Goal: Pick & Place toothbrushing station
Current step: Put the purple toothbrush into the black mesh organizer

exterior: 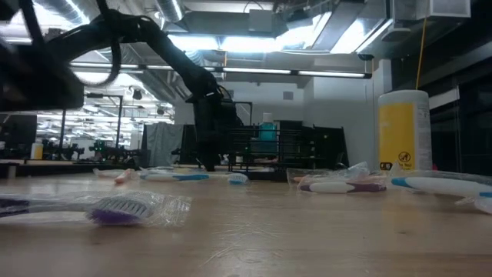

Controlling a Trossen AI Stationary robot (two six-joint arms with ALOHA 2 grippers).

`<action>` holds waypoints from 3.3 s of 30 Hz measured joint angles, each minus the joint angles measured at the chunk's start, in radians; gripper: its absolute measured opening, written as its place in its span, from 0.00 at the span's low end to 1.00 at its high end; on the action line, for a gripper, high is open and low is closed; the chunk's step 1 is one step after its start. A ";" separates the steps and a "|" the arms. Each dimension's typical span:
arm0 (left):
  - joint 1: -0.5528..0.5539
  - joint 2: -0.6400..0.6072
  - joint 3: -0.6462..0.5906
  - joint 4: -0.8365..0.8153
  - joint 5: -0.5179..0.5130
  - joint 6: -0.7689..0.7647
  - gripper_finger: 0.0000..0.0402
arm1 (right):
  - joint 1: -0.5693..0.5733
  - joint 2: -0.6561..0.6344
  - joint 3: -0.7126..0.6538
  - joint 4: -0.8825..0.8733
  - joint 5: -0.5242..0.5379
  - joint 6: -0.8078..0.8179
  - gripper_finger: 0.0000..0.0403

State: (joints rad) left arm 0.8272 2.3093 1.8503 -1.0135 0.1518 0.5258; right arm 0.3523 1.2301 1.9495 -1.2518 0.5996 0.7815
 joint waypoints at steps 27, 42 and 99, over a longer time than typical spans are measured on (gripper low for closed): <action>-0.053 -0.444 0.000 -0.038 0.538 -0.148 0.00 | 0.011 0.095 0.000 0.040 0.153 -0.064 0.33; -0.159 -0.927 -0.486 0.535 0.623 -0.630 0.00 | -0.209 0.179 0.000 0.139 0.083 -0.070 0.33; -0.525 -1.239 -0.820 0.926 0.089 -0.881 0.00 | -0.422 0.262 0.000 0.531 -0.356 -0.209 0.56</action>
State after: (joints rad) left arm 0.3018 1.0698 1.0306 -0.0878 0.2411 -0.3557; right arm -0.0693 1.4921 1.9495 -0.7207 0.2439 0.5726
